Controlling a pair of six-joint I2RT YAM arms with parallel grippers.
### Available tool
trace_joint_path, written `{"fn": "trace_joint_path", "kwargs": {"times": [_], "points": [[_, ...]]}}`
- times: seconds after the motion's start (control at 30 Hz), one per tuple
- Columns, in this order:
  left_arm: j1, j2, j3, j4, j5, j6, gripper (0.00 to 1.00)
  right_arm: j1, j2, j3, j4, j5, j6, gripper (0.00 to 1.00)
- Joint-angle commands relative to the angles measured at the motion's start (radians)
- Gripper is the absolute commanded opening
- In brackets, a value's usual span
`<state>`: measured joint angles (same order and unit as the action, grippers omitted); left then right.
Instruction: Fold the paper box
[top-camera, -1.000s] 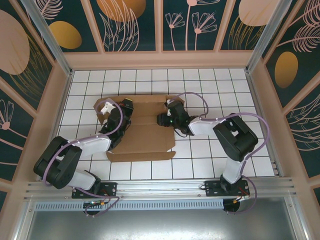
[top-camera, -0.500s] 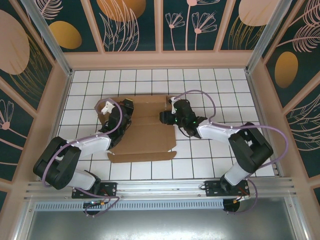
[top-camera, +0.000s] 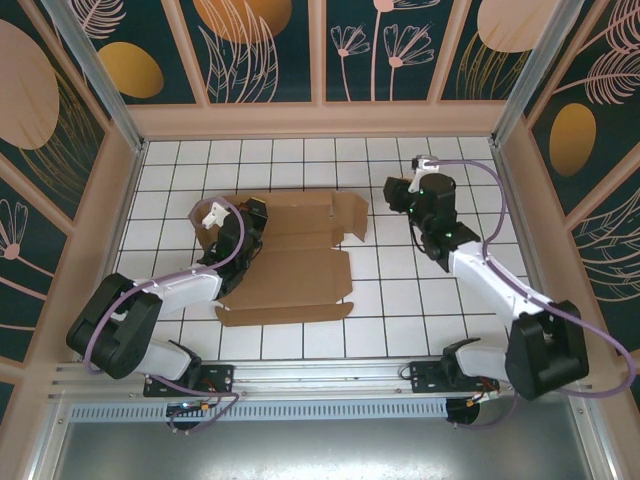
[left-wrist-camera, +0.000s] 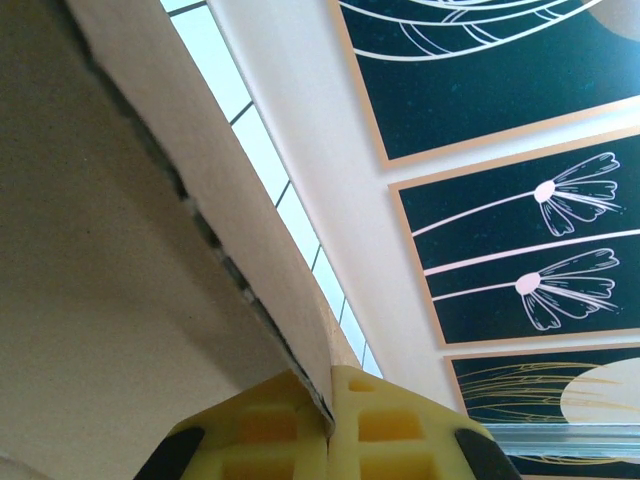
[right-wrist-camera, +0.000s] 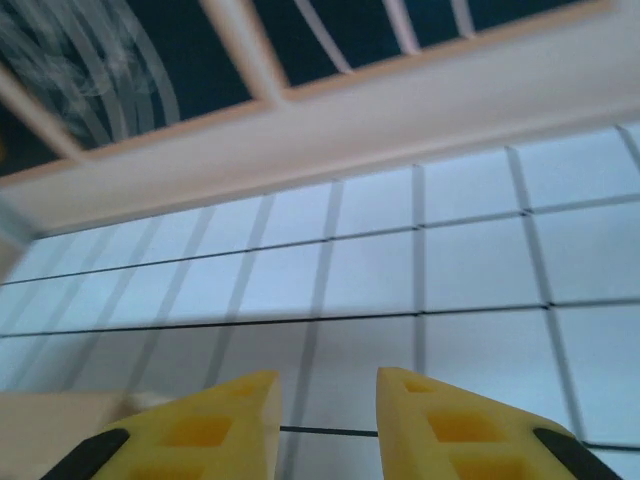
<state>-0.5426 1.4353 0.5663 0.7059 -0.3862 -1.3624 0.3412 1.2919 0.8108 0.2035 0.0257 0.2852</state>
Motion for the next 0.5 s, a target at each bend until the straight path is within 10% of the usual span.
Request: {"fn": "trace_joint_path", "kwargs": {"times": [0.0,0.47], "points": [[-0.005,0.013,0.001,0.009,-0.008,0.032,0.0,-0.012,0.122,-0.047,0.027,-0.037,-0.117,0.36],[-0.006,0.025,0.018,0.016,0.018,0.035,0.0,0.064,0.265,-0.042,0.133,-0.447,-0.574,0.37]]}}
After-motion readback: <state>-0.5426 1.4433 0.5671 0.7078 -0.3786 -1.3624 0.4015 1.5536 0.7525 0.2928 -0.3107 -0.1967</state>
